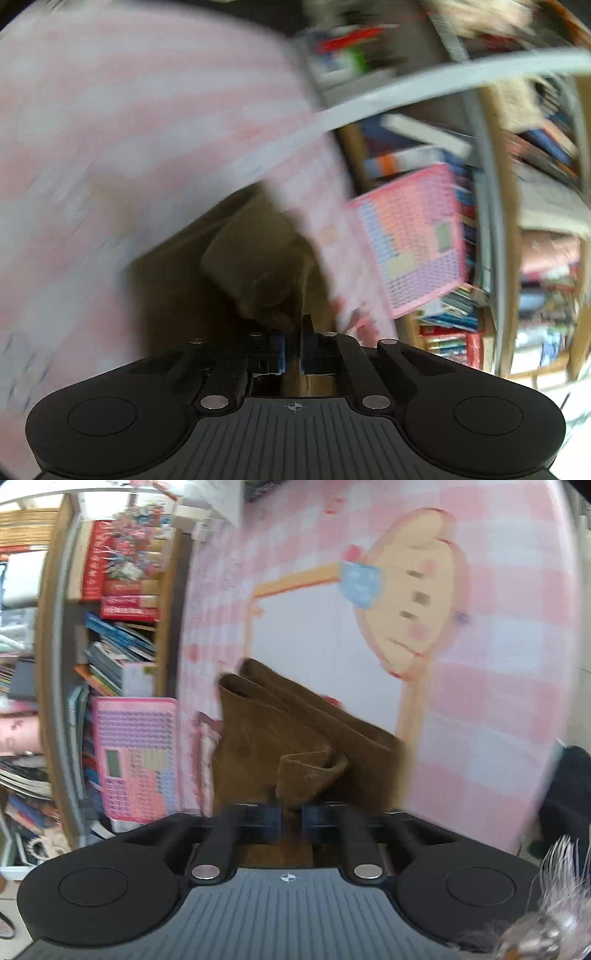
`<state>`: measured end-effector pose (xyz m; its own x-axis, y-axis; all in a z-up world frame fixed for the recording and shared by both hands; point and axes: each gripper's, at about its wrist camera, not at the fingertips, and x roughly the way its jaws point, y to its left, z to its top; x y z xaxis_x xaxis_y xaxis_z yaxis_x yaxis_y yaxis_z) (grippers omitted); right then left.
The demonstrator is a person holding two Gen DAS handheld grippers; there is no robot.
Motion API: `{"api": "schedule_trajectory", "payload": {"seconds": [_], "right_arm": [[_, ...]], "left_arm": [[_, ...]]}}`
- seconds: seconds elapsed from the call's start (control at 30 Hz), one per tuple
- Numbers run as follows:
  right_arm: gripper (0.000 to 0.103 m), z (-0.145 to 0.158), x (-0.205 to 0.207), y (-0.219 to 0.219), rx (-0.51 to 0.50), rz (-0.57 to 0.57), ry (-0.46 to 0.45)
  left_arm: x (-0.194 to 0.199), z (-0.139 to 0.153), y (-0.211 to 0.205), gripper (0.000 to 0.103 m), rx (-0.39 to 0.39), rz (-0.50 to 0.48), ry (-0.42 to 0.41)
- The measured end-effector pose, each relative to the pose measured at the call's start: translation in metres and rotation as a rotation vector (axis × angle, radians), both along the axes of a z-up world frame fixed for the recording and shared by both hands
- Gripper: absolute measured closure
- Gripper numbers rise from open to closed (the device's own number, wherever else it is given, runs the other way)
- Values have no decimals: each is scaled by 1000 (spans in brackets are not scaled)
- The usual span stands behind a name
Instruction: Fold clothes
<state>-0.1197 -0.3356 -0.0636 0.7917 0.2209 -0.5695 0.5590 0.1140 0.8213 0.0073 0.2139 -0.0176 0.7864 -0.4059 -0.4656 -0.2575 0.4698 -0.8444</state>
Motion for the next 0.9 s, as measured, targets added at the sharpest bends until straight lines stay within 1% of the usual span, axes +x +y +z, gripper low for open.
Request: {"api": "schedule_trajectory", "payload": {"seconds": [0.03,0.07,0.1,0.13,0.17,0.2,0.27,0.3,0.37,0.47,0.5,0.57,0.7,0.8,0.83,0.9], "right_arm": [[95,12,14,-5,-44,17,-37],[95,33,25,-7,-95,39,-95],[95,55,37,-8,-147,63,-157],[95,76,38,-8,-199,84,-221],[96,97,37,-8,-251,105,-286],[96,118,36,-8,-303,126,-350],[96,128,18,-11,-340,147,-377],[95,121,9,-12,-341,162,-348],[96,83,-1,-7,-332,212,-182],[96,16,-6,-3,-300,231,91],[96,8,-7,-3,-296,223,110],[96,-3,-9,-3,-290,204,125],[96,10,4,1,-354,239,111],[96,46,4,7,-401,227,-38],[96,59,4,9,-416,223,-90],[96,75,-7,10,-465,215,-133]], "left_arm": [[7,11,-1,99,33,-2,-31],[12,23,-2,99,64,-7,-69],[11,40,-3,99,92,-29,-138],[10,57,-5,99,120,-51,-207],[9,68,-5,99,142,-69,-257],[4,55,-4,99,138,-70,-217],[-5,29,0,98,131,-72,-137],[-10,16,2,98,127,-73,-97],[-19,-10,6,98,120,-74,-17],[-33,-49,11,98,108,-77,103],[-36,-60,13,98,105,-77,135],[-33,-56,12,98,105,-79,124],[-22,-40,13,98,99,-87,75],[-28,-7,12,98,67,-103,-55],[-31,-3,13,98,75,-109,-69],[-37,2,15,98,90,-119,-88]]}}
